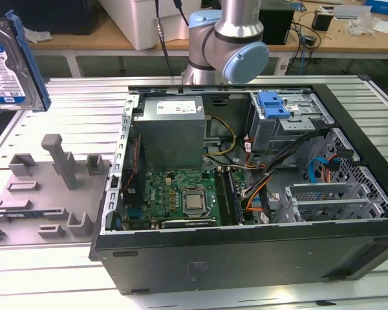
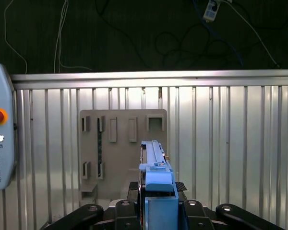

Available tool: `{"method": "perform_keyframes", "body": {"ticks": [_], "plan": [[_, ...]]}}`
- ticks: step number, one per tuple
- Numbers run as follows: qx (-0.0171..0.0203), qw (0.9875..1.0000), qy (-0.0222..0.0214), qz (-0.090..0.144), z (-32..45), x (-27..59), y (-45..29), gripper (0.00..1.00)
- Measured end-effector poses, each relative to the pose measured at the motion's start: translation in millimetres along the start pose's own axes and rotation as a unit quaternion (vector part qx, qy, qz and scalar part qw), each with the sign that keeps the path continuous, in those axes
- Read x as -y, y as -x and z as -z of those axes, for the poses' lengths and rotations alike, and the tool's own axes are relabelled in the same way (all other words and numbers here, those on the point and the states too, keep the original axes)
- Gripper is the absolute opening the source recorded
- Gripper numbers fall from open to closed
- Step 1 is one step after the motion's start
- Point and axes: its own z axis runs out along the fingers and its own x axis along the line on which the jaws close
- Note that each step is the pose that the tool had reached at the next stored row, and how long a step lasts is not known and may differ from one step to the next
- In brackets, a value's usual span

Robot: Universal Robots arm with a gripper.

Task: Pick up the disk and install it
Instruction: 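Pick up the disk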

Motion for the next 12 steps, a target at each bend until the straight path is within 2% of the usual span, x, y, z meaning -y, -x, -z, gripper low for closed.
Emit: {"method": "perform_keyframes", "body": {"ticks": [12], "plan": [[-0.0005,1.0,0.0049,0.0,3.2,22.8,-0.6,0.36]]}}
